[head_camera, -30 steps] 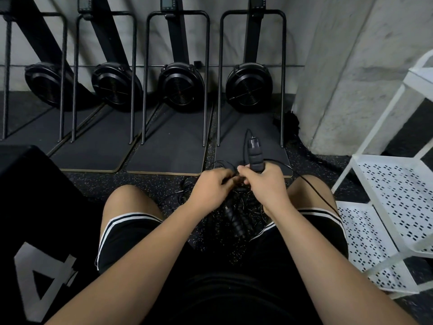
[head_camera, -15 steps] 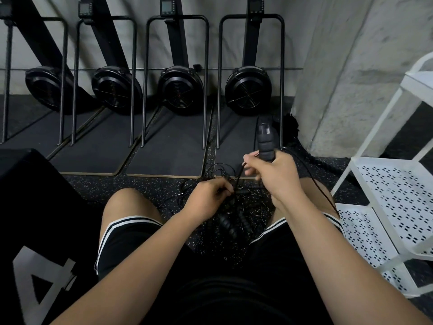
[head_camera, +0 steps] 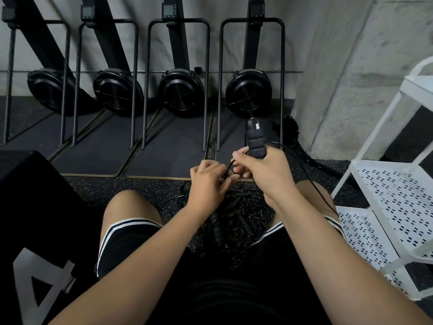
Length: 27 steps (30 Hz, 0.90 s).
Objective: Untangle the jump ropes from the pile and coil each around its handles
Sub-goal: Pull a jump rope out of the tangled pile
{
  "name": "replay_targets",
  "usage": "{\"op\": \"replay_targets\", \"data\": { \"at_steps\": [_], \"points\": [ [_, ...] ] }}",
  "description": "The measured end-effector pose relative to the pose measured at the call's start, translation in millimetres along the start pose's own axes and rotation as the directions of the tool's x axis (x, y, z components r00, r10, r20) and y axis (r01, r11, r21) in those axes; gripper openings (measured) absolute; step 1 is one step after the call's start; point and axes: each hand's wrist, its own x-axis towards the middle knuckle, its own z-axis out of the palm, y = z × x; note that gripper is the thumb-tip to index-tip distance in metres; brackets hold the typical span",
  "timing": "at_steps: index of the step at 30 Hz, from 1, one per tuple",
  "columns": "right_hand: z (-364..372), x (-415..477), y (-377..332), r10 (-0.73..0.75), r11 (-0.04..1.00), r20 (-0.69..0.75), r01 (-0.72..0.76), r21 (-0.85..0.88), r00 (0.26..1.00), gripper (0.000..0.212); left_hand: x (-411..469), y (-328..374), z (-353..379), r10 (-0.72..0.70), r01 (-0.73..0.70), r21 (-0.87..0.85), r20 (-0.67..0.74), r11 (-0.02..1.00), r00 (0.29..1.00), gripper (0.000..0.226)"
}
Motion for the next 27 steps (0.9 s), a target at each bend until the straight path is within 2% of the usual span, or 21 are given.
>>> {"op": "replay_targets", "data": {
  "at_steps": [4, 8, 13, 17, 20, 24, 27],
  "points": [
    [-9, 4, -17, -0.058, 0.998, -0.043, 0.058, 0.001, 0.997, 0.006, -6, -7, 4, 0.062, -0.055, 0.107, -0.061, 0.993, 0.996, 0.013],
    [-16, 6, -28, -0.072, 0.996, -0.052, 0.074, 0.048, 0.996, 0.011, -8, -17, 4, 0.082, -0.088, 0.243, 0.035, 0.966, 0.996, 0.020],
    [-34, 17, -48, -0.104, 0.987, -0.109, 0.116, 0.108, 0.989, 0.020, -8, -32, 0, 0.087, -0.111, 0.154, 0.154, 0.982, 0.984, 0.033],
    [-44, 20, -58, -0.119, 0.984, -0.131, 0.135, 0.119, 0.984, 0.011, -4, -43, 1, 0.046, -0.021, -0.095, 0.267, 0.995, 0.963, 0.035],
    [-47, 21, -59, -0.116, 0.981, -0.148, 0.136, 0.140, 0.982, 0.009, -2, -45, -3, -0.006, 0.065, -0.196, 0.287, 0.979, 0.958, 0.029],
    [-55, 26, -59, -0.123, 0.976, -0.181, 0.151, 0.155, 0.976, 0.006, -2, -52, -6, -0.027, 0.098, -0.215, 0.310, 0.972, 0.950, 0.024],
    [-58, 30, -56, -0.115, 0.972, -0.209, 0.153, 0.179, 0.971, 0.009, -2, -58, -4, -0.064, 0.108, -0.142, 0.287, 0.984, 0.956, 0.025]
  ]
}}
